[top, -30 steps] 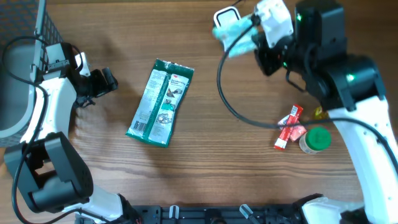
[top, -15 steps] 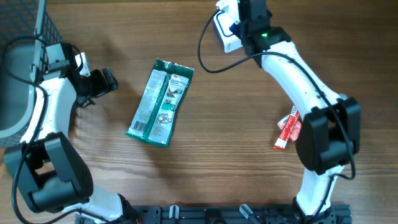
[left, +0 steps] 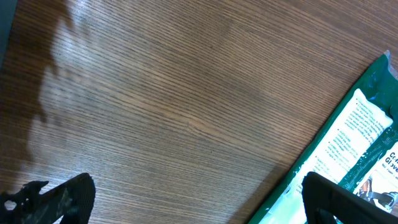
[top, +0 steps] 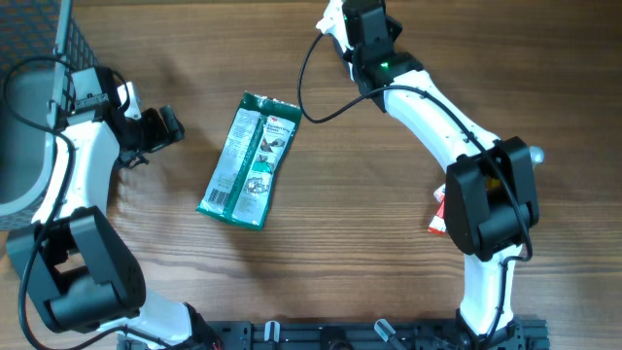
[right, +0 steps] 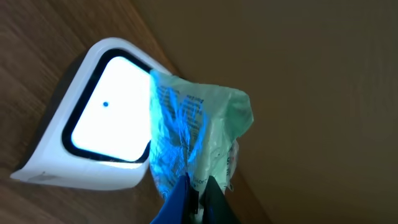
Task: Scan the item barcode
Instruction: 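Raise the wipes pack up to the white scanner, then carry the wipes pack right and set it down near the jar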
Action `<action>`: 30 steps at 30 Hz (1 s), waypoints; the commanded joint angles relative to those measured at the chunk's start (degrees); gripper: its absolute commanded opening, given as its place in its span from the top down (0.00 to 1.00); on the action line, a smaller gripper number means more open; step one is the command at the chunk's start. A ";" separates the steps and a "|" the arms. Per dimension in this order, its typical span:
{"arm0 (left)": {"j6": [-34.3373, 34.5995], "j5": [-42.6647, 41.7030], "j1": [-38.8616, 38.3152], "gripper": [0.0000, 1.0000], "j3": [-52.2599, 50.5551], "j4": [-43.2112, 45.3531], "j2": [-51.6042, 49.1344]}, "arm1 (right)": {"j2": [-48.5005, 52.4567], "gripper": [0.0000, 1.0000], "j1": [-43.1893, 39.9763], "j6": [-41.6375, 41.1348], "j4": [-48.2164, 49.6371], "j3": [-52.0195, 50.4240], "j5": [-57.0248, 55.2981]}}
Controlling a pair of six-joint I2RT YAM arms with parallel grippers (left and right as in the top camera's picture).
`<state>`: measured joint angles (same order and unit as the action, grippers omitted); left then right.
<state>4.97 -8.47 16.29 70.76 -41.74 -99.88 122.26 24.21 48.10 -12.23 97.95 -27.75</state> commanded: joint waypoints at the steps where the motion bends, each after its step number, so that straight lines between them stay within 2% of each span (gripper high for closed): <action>1: -0.48 -0.48 0.55 0.00 -0.33 -0.02 -0.44 | 1.11 0.96 1.66 -0.55 -2.86 -0.04 -0.70; 5: -0.48 -0.48 0.55 0.00 -0.33 -0.02 -0.44 | 1.11 0.96 2.93 -0.74 -8.09 -0.04 2.29; 8: -0.48 -0.48 0.55 0.00 -0.33 -0.02 -0.44 | 1.11 0.96 2.99 -4.07 -11.52 -0.02 6.86; 15: -0.48 -0.48 0.55 0.00 -0.33 -0.02 -0.44 | 0.83 0.96 2.99 -8.92 -11.58 -0.02 7.72; 20: -0.48 -0.48 0.55 0.00 -0.33 -0.02 -0.44 | -4.24 0.96 2.97 -14.36 -12.15 -0.02 7.76; 25: -0.48 -0.48 0.55 0.00 -0.33 -0.02 -0.44 | -14.01 0.96 2.71 -22.73 -20.50 -0.02 8.57; 30: -0.48 -0.48 0.55 0.00 -0.33 -0.02 -0.44 | -21.62 0.96 2.60 -30.14 -36.52 -0.02 14.05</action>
<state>4.97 -8.47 16.29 70.76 -41.76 -99.88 104.68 27.03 25.06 -42.94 97.89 -18.39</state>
